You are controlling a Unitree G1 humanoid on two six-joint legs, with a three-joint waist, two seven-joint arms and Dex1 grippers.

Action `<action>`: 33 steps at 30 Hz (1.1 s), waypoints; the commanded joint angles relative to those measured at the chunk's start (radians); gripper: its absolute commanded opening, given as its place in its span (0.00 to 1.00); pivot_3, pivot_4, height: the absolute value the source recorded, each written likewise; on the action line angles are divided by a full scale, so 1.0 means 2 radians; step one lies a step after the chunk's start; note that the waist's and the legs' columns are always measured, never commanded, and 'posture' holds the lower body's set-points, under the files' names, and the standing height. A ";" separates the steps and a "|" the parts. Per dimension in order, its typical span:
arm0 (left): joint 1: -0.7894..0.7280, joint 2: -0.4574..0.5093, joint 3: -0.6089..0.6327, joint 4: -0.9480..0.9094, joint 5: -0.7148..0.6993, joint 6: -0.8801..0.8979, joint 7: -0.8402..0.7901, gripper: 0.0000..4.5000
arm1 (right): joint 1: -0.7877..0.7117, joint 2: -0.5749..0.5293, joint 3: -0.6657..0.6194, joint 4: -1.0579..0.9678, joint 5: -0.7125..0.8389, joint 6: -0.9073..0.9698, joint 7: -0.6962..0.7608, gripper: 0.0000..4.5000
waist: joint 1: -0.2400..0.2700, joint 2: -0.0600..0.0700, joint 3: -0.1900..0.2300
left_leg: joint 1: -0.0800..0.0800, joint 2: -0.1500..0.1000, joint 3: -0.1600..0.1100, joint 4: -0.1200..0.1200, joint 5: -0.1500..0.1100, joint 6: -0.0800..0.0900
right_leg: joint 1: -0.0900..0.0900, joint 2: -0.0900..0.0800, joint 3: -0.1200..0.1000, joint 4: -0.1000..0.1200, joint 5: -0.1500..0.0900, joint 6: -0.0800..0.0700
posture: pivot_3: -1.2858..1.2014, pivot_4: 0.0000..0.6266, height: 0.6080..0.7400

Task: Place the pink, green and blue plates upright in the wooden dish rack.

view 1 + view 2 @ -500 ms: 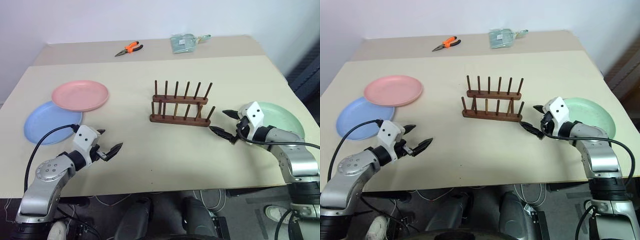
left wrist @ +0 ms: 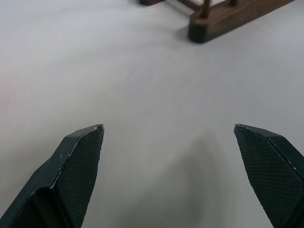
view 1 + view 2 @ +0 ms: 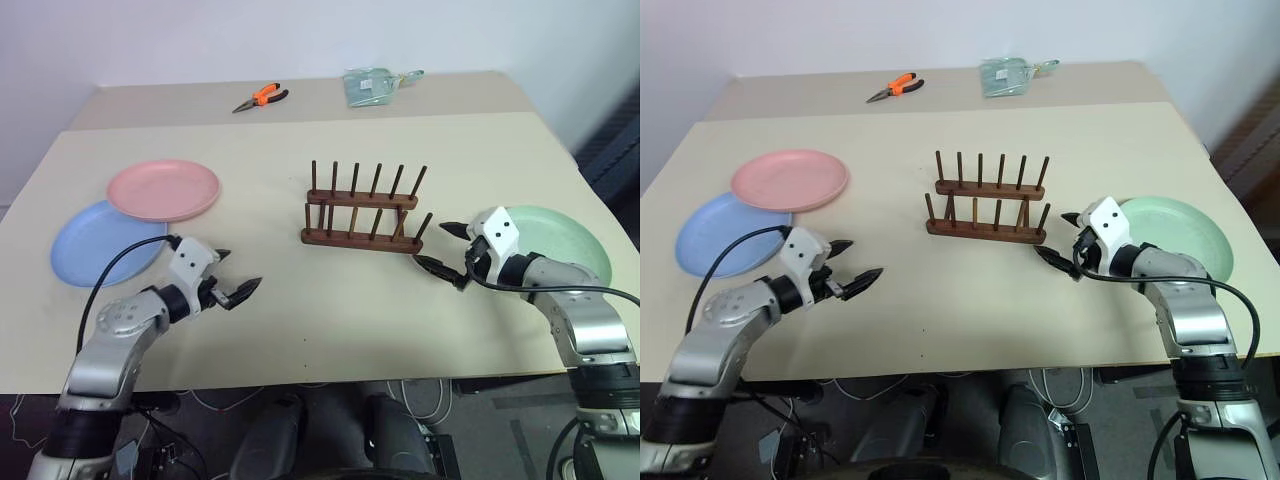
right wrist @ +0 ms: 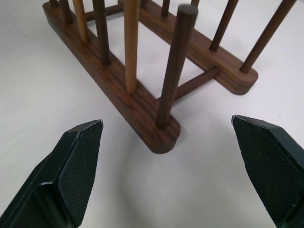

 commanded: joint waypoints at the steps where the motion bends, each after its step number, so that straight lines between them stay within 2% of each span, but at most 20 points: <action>1: -0.079 -0.012 -0.038 0.088 0.019 -0.041 -0.048 1.00 | 0.013 0.004 -0.015 -0.041 0.004 0.004 -0.018 0.99 | 0.000 0.000 0.000 | 0.000 0.000 0.000 0.000 0.000 0.000 | 0.000 0.000 0.000 0.000 0.000 0.000 | 0.52 0.24 0.99; 7: -0.232 -0.067 -0.104 0.308 0.067 -0.126 -0.126 1.00 | 0.060 0.005 -0.038 -0.101 0.010 0.018 -0.050 0.99 | -0.003 0.000 0.000 | 0.000 -0.001 0.000 0.000 0.000 0.000 | 0.001 0.000 0.000 -0.002 0.001 0.001 | 0.52 0.24 0.99; 11: -0.293 -0.108 -0.122 0.423 0.091 -0.171 -0.146 1.00 | 0.103 0.007 -0.055 -0.147 0.010 0.030 -0.072 0.99 | -0.003 -0.001 0.000 | 0.000 0.000 0.000 0.001 0.000 0.001 | 0.001 0.000 0.000 -0.002 0.002 0.002 | 0.52 0.24 0.99; 14: -0.312 -0.120 -0.117 0.472 0.102 -0.202 -0.146 1.00 | 0.120 0.009 -0.060 -0.175 0.017 0.042 -0.081 0.99 | -0.004 -0.001 0.000 | 0.000 0.000 0.001 0.001 0.000 0.001 | 0.001 0.000 0.000 -0.002 0.001 0.003 | 0.52 0.24 0.99; 17: -0.324 -0.131 -0.111 0.505 0.109 -0.224 -0.139 0.82 | 0.130 0.008 -0.064 -0.185 0.019 0.048 -0.088 1.00 | -0.004 -0.001 0.000 | 0.001 0.000 0.000 0.002 0.000 0.001 | 0.003 0.000 0.000 -0.002 0.001 0.005 | 0.52 0.24 0.99; 18: -0.324 -0.133 -0.109 0.508 0.109 -0.229 -0.142 0.71 | 0.130 0.007 -0.064 -0.187 0.019 0.050 -0.089 1.00 | -0.004 -0.001 0.000 | 0.001 0.000 0.000 0.003 0.000 0.001 | 0.003 0.000 0.000 -0.002 0.001 0.005 | 0.52 0.24 0.99; 20: -0.314 -0.134 -0.106 0.495 0.102 -0.232 -0.160 0.48 | 0.127 0.005 -0.061 -0.185 0.018 0.051 -0.089 1.00 | -0.004 -0.001 0.000 | 0.001 0.000 0.000 0.003 -0.001 0.001 | 0.003 0.000 0.000 -0.002 0.001 0.005 | 0.52 0.24 0.99; 23: -0.287 -0.127 -0.104 0.451 0.091 -0.226 -0.191 0.19 | 0.121 0.003 -0.057 -0.180 0.016 0.053 -0.086 1.00 | -0.005 -0.001 0.000 | 0.001 -0.001 0.001 0.004 -0.001 0.002 | 0.003 0.000 0.000 -0.002 0.001 0.005 | 0.52 0.24 0.99; 28: -0.220 -0.093 -0.095 0.313 0.071 -0.183 -0.214 0.19 | 0.110 -0.001 -0.049 -0.167 0.011 0.048 -0.078 1.00 | -0.006 0.000 0.000 | 0.001 0.000 0.000 0.004 -0.001 0.002 | 0.003 0.000 0.000 -0.002 0.002 0.004 | 0.52 0.24 0.99; 33: -0.138 -0.037 -0.083 0.153 0.040 -0.127 -0.232 0.19 | 0.104 -0.006 -0.047 -0.155 0.005 0.045 -0.074 1.00 | -0.007 0.000 0.000 | 0.001 0.000 0.000 0.003 -0.001 0.002 | 0.003 0.000 0.001 -0.002 0.002 0.003 | 0.52 0.24 0.99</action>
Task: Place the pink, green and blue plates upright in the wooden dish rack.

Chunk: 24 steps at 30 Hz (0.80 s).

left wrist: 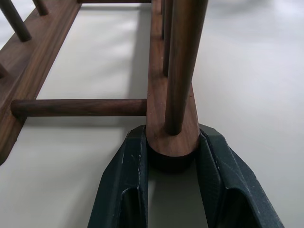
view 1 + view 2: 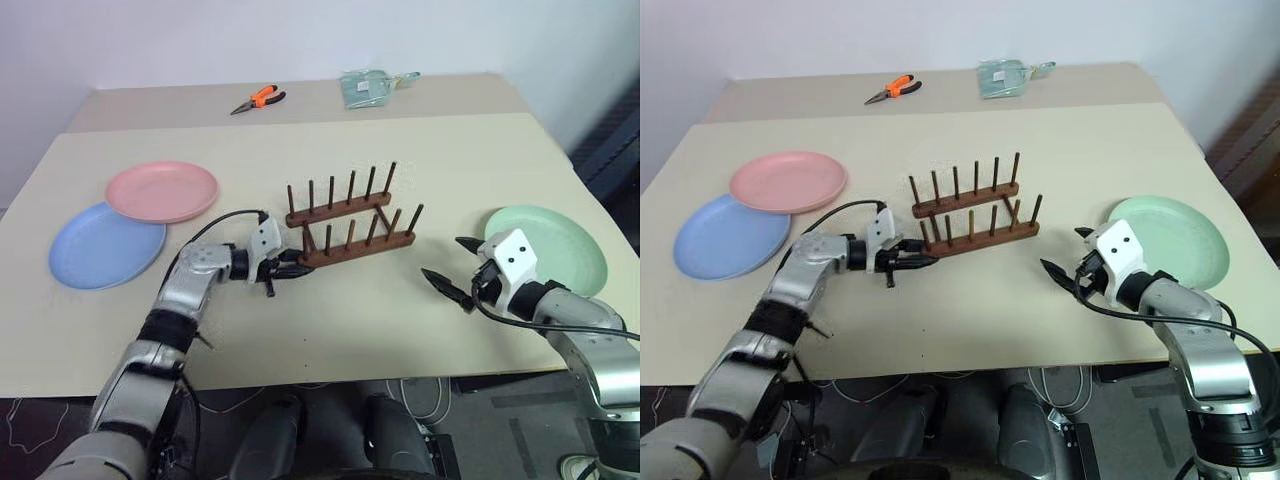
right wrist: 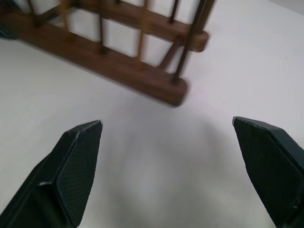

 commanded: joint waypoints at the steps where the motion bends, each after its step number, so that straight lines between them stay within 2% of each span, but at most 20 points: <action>1: 0.027 0.025 0.017 -0.086 -0.035 0.047 -0.013 0.19 | -0.008 -0.009 -0.008 0.003 -0.004 -0.011 0.004 1.00 | 0.002 0.000 0.000 | 0.000 0.000 0.000 0.000 0.000 0.000 | 0.000 0.000 0.000 0.000 0.000 0.000 | 0.52 0.24 0.99; 2: 0.033 0.032 0.018 -0.095 -0.034 0.055 -0.009 0.40 | -0.008 -0.010 -0.008 0.005 -0.005 -0.011 0.005 1.00 | 0.004 0.000 0.000 | 0.000 0.000 0.000 0.000 0.000 0.000 | 0.000 0.000 0.000 0.000 0.000 0.000 | 0.52 0.24 0.99; 3: 0.037 0.039 0.017 -0.098 -0.030 0.059 -0.004 0.47 | -0.008 -0.011 -0.008 0.007 -0.006 -0.012 0.006 1.00 | 0.005 0.000 0.000 | 0.000 0.000 0.000 0.000 0.000 0.000 | 0.000 0.000 0.000 0.000 0.000 0.001 | 0.52 0.24 0.99; 7: 0.052 0.065 0.020 -0.096 -0.009 0.057 0.025 0.91 | -0.007 -0.020 -0.008 0.016 -0.012 -0.014 0.016 1.00 | 0.005 0.000 0.000 | 0.000 0.000 0.000 0.000 0.000 0.000 | 0.000 0.000 0.000 0.000 -0.001 0.002 | 0.52 0.24 0.99; 8: 0.058 0.073 0.023 -0.099 -0.007 0.061 0.030 0.91 | -0.006 -0.022 -0.009 0.016 -0.012 -0.014 0.018 1.00 | 0.004 0.000 0.000 | 0.000 0.000 0.000 0.000 0.000 0.000 | 0.000 0.000 0.000 0.000 -0.001 0.002 | 0.52 0.24 0.99; 9: 0.077 0.090 0.032 -0.110 -0.010 0.075 0.031 0.91 | -0.004 -0.025 -0.009 0.014 -0.007 -0.012 0.027 0.94 | 0.003 0.000 0.000 | 0.000 0.000 0.000 0.000 0.000 0.000 | 0.000 0.000 0.000 0.000 -0.001 0.001 | 0.52 0.24 0.99; 11: 0.116 0.117 0.048 -0.139 -0.027 0.103 0.025 0.92 | 0.005 -0.030 -0.009 0.006 0.006 -0.006 0.044 0.80 | -0.002 0.000 0.000 | 0.000 0.000 0.000 -0.001 0.000 0.000 | -0.001 0.000 0.001 0.000 -0.001 0.001 | 0.52 0.24 0.99; 12: 0.132 0.126 0.053 -0.154 -0.034 0.114 0.024 0.92 | 0.009 -0.031 -0.009 0.002 0.009 -0.005 0.050 0.69 | -0.003 0.000 0.000 | 0.000 0.000 0.000 -0.002 0.000 0.000 | -0.001 0.000 0.001 0.000 0.000 0.000 | 0.52 0.24 0.99; 15: 0.196 0.137 0.067 -0.235 -0.088 0.166 0.016 0.74 | 0.021 -0.033 0.007 -0.008 0.007 -0.004 0.061 0.36 | -0.008 0.001 -0.001 | 0.001 0.001 0.000 -0.002 0.000 0.000 | -0.001 0.000 0.001 0.000 -0.001 0.001 | 0.52 0.24 0.99; 16: 0.210 0.135 0.068 -0.259 -0.102 0.180 0.018 0.63 | 0.023 -0.032 0.012 -0.010 0.006 -0.004 0.064 0.23 | -0.008 0.001 -0.001 | 0.001 0.001 0.001 -0.002 0.000 0.000 | -0.001 0.000 0.001 0.000 -0.001 0.001 | 0.52 0.24 0.99; 18: 0.222 0.113 0.052 -0.296 -0.110 0.200 0.041 0.44 | 0.024 -0.030 0.028 -0.009 -0.002 -0.008 0.068 0.03 | -0.006 0.001 -0.001 | 0.001 0.001 0.001 -0.002 0.000 0.000 | -0.001 0.000 0.002 0.000 -0.001 0.001 | 0.52 0.24 0.99; 19: 0.222 0.097 0.037 -0.309 -0.103 0.207 0.060 0.30 | 0.022 -0.028 0.039 -0.006 -0.010 -0.012 0.067 0.00 | -0.004 0.002 -0.001 | 0.001 0.001 0.001 -0.002 0.000 0.000 | 0.000 0.000 0.002 0.000 -0.001 0.001 | 0.52 0.24 0.99; 24: 0.201 0.032 -0.003 -0.291 -0.035 0.191 0.158 0.30 | 0.001 -0.013 0.081 0.008 -0.037 -0.016 0.054 0.00 | 0.007 0.002 -0.001 | 0.001 0.000 0.001 0.000 0.000 0.000 | 0.000 0.000 0.002 0.000 -0.002 0.001 | 0.52 0.24 0.99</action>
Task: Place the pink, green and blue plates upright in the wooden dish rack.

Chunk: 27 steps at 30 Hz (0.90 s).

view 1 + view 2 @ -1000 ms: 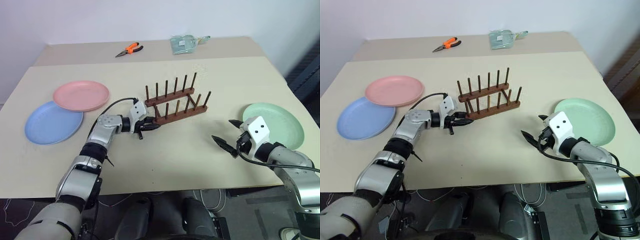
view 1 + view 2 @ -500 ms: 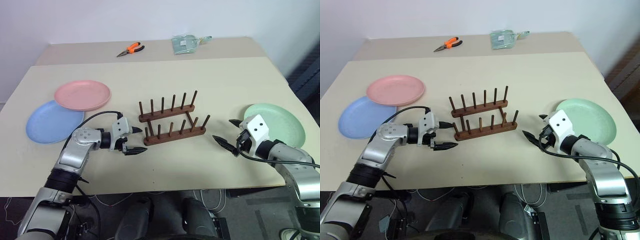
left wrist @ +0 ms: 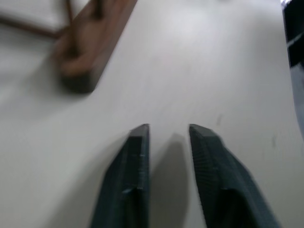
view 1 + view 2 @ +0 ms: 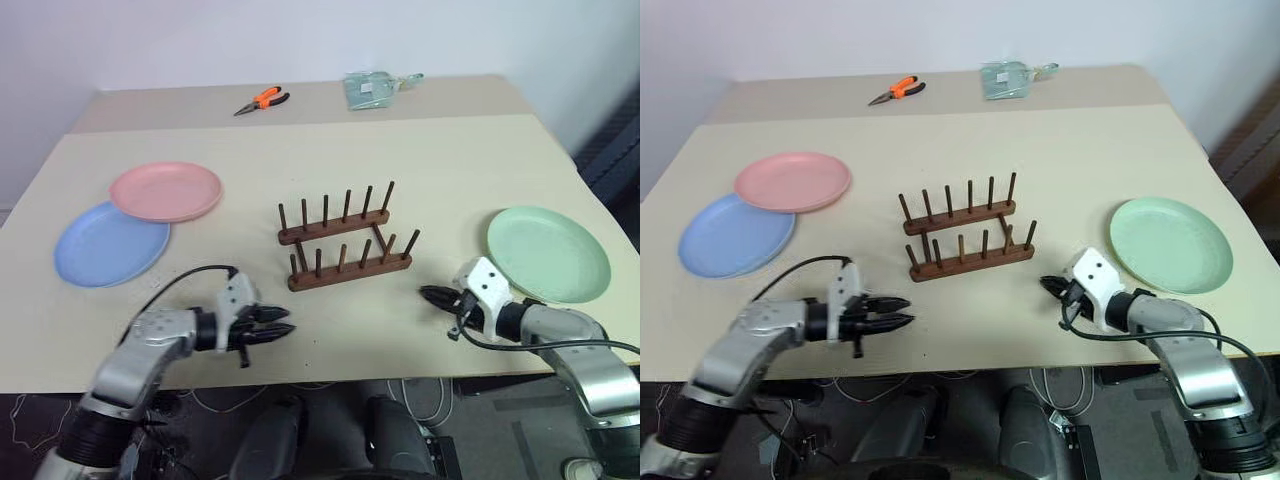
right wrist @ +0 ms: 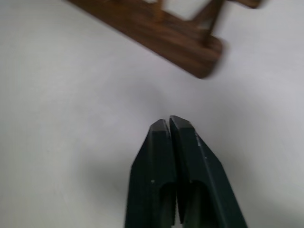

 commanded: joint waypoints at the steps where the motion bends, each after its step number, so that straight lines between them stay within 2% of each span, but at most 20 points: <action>1: -0.020 -0.029 -0.016 0.024 0.047 0.007 0.078 0.30 | -0.024 0.009 0.018 -0.001 -0.018 -0.004 -0.014 0.00 | 0.001 0.000 0.000 | 0.000 0.000 0.000 0.000 0.000 0.000 | 0.000 0.000 0.000 0.000 0.000 0.000 | 0.52 0.24 0.99; 5: -0.045 -0.065 -0.015 0.063 0.085 -0.002 0.152 0.30 | -0.072 0.036 0.056 0.054 -0.084 -0.028 -0.070 0.00 | -0.002 0.000 0.000 | 0.000 0.000 0.000 0.001 0.000 0.000 | 0.000 0.000 0.000 0.000 0.000 0.000 | 0.52 0.24 0.99; 9: -0.074 -0.091 0.005 0.112 0.094 -0.010 0.205 0.30 | -0.120 0.074 0.065 0.109 -0.105 -0.037 -0.106 0.00 | -0.003 0.000 -0.001 | 0.001 0.000 0.000 0.001 0.000 0.000 | 0.000 0.001 0.000 0.001 0.001 0.000 | 0.52 0.24 0.99; 14: -0.096 -0.098 0.012 0.144 0.089 -0.030 0.216 0.30 | -0.170 0.107 0.069 0.165 -0.118 -0.045 -0.125 0.00 | -0.003 0.000 -0.001 | 0.001 0.000 0.000 0.001 0.000 0.000 | 0.000 0.001 0.000 0.001 0.001 0.000 | 0.52 0.24 0.99; 18: -0.104 -0.097 0.014 0.164 0.094 -0.039 0.225 0.30 | -0.177 0.110 0.069 0.176 -0.122 -0.053 -0.125 0.00 | -0.003 0.000 -0.001 | 0.001 0.000 0.000 0.001 0.000 0.000 | 0.000 0.001 0.000 0.001 0.002 -0.002 | 0.52 0.24 0.99; 27: -0.103 -0.093 0.018 0.173 0.091 -0.046 0.233 0.30 | -0.149 0.090 0.047 0.149 -0.119 -0.054 -0.119 0.00 | -0.003 0.000 -0.001 | 0.001 0.000 0.000 0.001 0.000 0.000 | 0.000 0.001 0.000 0.001 0.001 0.000 | 0.52 0.24 0.99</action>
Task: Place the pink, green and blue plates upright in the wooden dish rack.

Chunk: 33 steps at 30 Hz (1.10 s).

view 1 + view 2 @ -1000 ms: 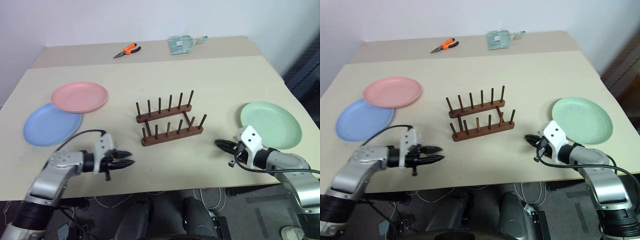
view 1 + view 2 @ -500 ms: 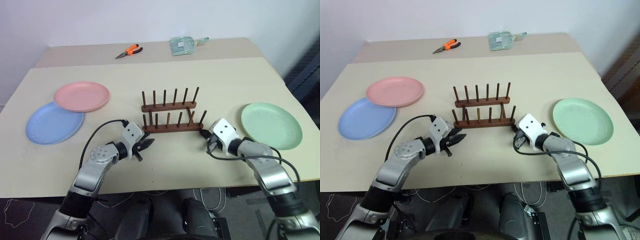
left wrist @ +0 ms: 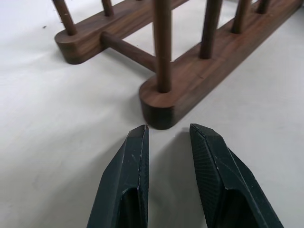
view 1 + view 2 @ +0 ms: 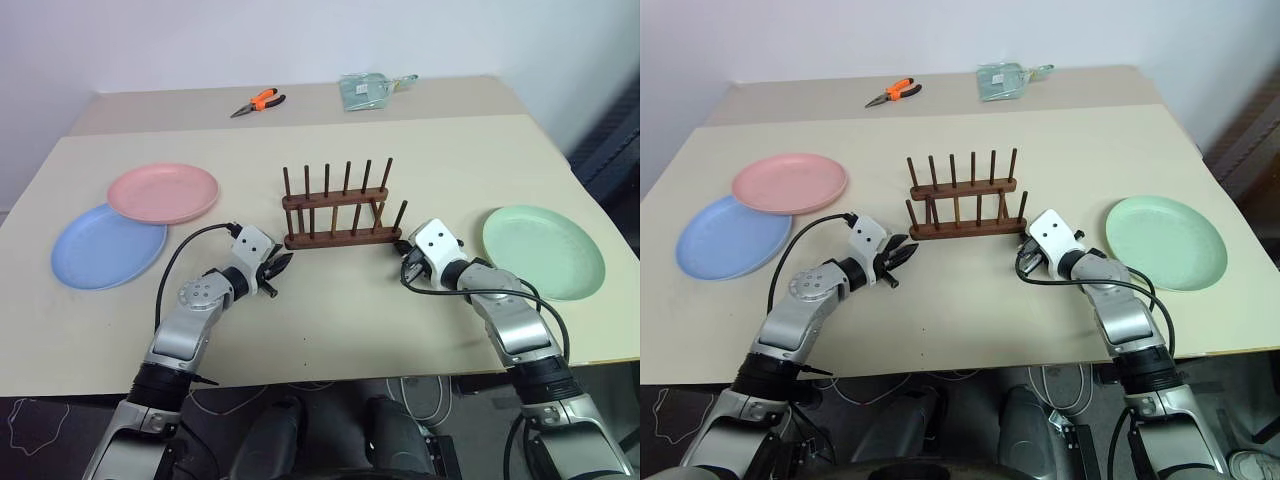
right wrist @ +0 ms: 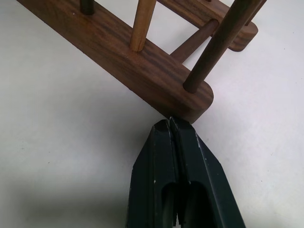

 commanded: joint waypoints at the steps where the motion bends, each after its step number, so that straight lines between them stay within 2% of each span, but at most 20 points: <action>1: 0.014 0.011 0.007 0.017 0.015 0.008 0.007 0.30 | 0.014 -0.016 -0.020 -0.021 0.002 0.000 0.003 0.00 | 0.000 0.000 0.000 | 0.000 0.000 0.000 0.000 0.000 0.000 | 0.000 0.000 0.000 0.000 0.000 0.000 | 0.52 0.24 0.99; 6: 0.032 0.023 0.019 -0.014 0.005 0.012 0.001 0.30 | 0.049 -0.057 -0.043 -0.086 0.020 -0.007 0.044 0.00 | -0.002 0.000 0.000 | 0.000 0.000 0.000 0.000 0.000 0.000 | 0.000 0.000 0.000 0.000 0.000 0.000 | 0.52 0.24 0.99; 9: 0.049 0.032 0.057 -0.050 -0.026 0.024 -0.002 0.30 | 0.065 -0.083 -0.063 -0.128 0.063 0.022 0.090 0.00 | -0.006 0.000 0.000 | 0.000 0.000 0.000 -0.001 0.000 0.000 | -0.001 0.000 0.000 0.000 0.000 0.000 | 0.52 0.24 0.99; 12: 0.049 0.027 0.117 -0.080 -0.061 0.048 0.025 0.49 | 0.073 -0.094 -0.066 -0.165 0.106 0.052 0.128 0.18 | -0.010 0.000 0.001 | -0.001 0.000 0.000 -0.001 0.000 0.000 | -0.001 0.000 0.000 0.000 0.000 0.001 | 0.52 0.24 0.99; 14: 0.037 0.016 0.166 -0.096 -0.079 0.050 0.064 0.72 | 0.075 -0.097 -0.060 -0.190 0.124 0.069 0.144 0.41 | -0.010 -0.001 0.001 | -0.001 0.001 0.000 -0.001 0.000 0.000 | -0.001 0.001 0.000 0.000 0.000 0.000 | 0.52 0.24 0.99; 16: 0.009 -0.003 0.228 -0.102 -0.084 0.054 0.145 0.93 | 0.074 -0.097 -0.052 -0.211 0.138 0.086 0.154 0.62 | -0.009 -0.002 0.001 | -0.001 0.001 -0.001 0.000 0.000 0.000 | -0.001 0.001 0.000 0.000 0.000 0.000 | 0.52 0.24 0.99; 17: -0.010 -0.014 0.264 -0.101 -0.086 0.054 0.195 1.00 | 0.071 -0.094 -0.046 -0.215 0.137 0.088 0.153 0.76 | -0.007 -0.002 0.002 | -0.001 0.001 -0.001 0.000 0.000 0.000 | -0.001 0.001 0.000 0.000 0.000 0.000 | 0.52 0.24 0.99; 19: -0.042 -0.032 0.325 -0.105 -0.096 0.065 0.275 1.00 | 0.064 -0.089 -0.039 -0.211 0.133 0.087 0.150 0.97 | -0.003 -0.003 0.002 | -0.001 0.001 -0.001 0.000 0.000 0.000 | -0.001 0.001 0.000 -0.001 0.000 0.001 | 0.52 0.24 0.99; 24: -0.079 -0.053 0.390 -0.123 -0.138 0.122 0.356 1.00 | 0.052 -0.083 -0.018 -0.189 0.123 0.067 0.154 0.97 | 0.001 -0.003 0.002 | -0.001 0.001 0.000 0.000 -0.001 -0.001 | -0.001 0.001 0.000 -0.001 0.000 0.001 | 0.52 0.24 0.99; 28: -0.103 -0.069 0.450 -0.091 -0.195 0.182 0.416 1.00 | 0.039 -0.078 -0.011 -0.171 0.116 0.051 0.152 0.97 | 0.004 -0.004 0.002 | -0.002 0.001 -0.001 0.002 -0.001 -0.001 | 0.000 0.002 -0.001 -0.001 0.000 0.001 | 0.52 0.24 0.99; 33: -0.140 -0.055 0.477 -0.013 -0.267 0.213 0.393 1.00 | 0.041 -0.073 -0.011 -0.173 0.114 0.045 0.146 0.97 | 0.002 -0.005 0.003 | -0.002 0.001 -0.001 0.003 -0.001 -0.001 | 0.000 0.002 -0.001 -0.001 0.000 0.001 | 0.52 0.24 0.99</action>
